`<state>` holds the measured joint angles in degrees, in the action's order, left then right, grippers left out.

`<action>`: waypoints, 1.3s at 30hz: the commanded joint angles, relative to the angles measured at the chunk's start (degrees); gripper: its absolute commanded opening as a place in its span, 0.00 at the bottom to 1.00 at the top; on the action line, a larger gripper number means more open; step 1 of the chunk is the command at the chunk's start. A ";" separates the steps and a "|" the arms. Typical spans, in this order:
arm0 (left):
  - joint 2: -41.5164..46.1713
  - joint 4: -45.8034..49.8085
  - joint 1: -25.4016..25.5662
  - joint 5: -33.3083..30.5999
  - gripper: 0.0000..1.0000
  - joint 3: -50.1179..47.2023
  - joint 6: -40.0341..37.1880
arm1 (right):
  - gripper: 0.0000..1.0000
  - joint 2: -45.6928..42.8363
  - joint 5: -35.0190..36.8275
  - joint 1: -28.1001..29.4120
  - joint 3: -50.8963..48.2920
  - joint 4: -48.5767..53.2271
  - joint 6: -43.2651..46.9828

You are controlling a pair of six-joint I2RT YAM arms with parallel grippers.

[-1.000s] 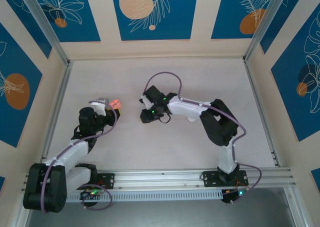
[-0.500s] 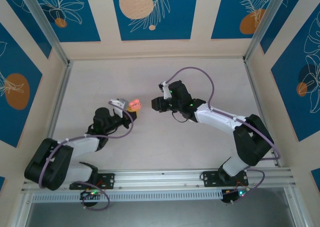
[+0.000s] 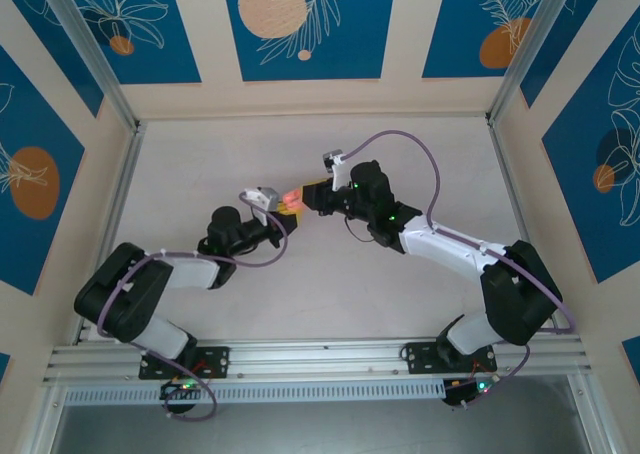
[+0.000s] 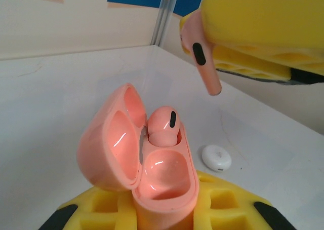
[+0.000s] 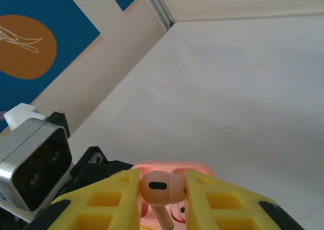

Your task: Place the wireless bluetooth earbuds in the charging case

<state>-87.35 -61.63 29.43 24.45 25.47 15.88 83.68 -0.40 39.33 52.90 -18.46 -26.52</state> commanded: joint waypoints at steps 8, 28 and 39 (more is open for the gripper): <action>-3.01 -7.33 2.25 1.73 0.00 3.18 3.01 | 0.25 -0.73 0.40 1.43 -1.06 -6.11 2.97; -3.46 -12.95 2.74 0.49 0.00 3.81 6.88 | 0.25 1.99 0.67 2.50 -1.10 -7.51 3.61; -3.33 -15.26 2.73 -1.46 0.00 3.49 7.58 | 0.25 2.03 0.31 3.03 -2.02 -7.99 3.21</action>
<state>-90.85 -70.94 31.42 23.68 27.88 22.63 85.21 -0.34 41.47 52.56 -26.41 -23.92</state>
